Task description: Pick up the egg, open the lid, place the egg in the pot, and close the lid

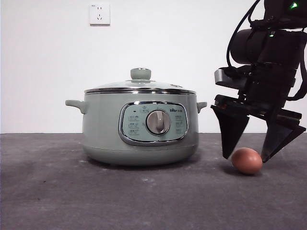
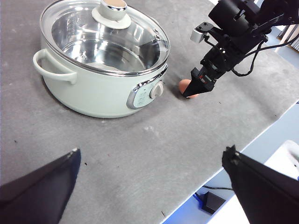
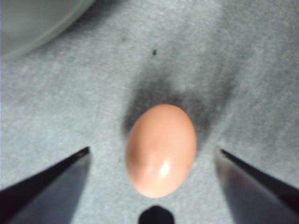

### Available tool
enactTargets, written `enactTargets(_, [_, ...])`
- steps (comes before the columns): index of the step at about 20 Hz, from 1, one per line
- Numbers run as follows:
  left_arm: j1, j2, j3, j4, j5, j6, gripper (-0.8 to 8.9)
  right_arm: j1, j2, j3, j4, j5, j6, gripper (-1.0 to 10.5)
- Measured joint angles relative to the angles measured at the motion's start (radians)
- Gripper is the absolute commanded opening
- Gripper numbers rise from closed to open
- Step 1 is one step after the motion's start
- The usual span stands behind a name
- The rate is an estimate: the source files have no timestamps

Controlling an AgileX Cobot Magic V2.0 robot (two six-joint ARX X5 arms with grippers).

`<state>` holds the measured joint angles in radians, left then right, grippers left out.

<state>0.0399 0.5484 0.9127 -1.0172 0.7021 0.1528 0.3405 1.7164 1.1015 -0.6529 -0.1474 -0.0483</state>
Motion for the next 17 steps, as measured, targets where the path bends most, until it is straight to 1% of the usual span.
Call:
enactTargets(3, [0.0, 0.0, 0.0, 0.0, 0.0, 0.0, 6.29, 0.0, 0.006, 0.0, 0.013, 0.021, 0.002, 3.1])
enactTargets(8, [0.0, 0.0, 0.0, 0.0, 0.0, 0.0, 6.29, 0.0, 0.022, 0.0, 0.023, 0.021, 0.008, 3.0])
enactTargets(9, [0.0, 0.0, 0.0, 0.0, 0.0, 0.0, 6.29, 0.0, 0.03, 0.0, 0.023, 0.021, 0.01, 2.1])
enactTargets(10, [0.0, 0.0, 0.0, 0.0, 0.0, 0.0, 6.29, 0.0, 0.035, 0.0, 0.022, 0.021, 0.011, 0.9])
enactTargets(11, [0.0, 0.0, 0.0, 0.0, 0.0, 0.0, 6.29, 0.0, 0.036, 0.0, 0.024, 0.018, 0.011, 0.2])
enactTargets(12, [0.0, 0.0, 0.0, 0.0, 0.0, 0.0, 6.29, 0.0, 0.036, 0.0, 0.027, 0.017, 0.011, -0.2])
enactTargets(17, [0.0, 0.005, 0.0, 0.004, -0.017, 0.0, 6.29, 0.0, 0.026, 0.0, 0.016, 0.017, 0.011, -0.2])
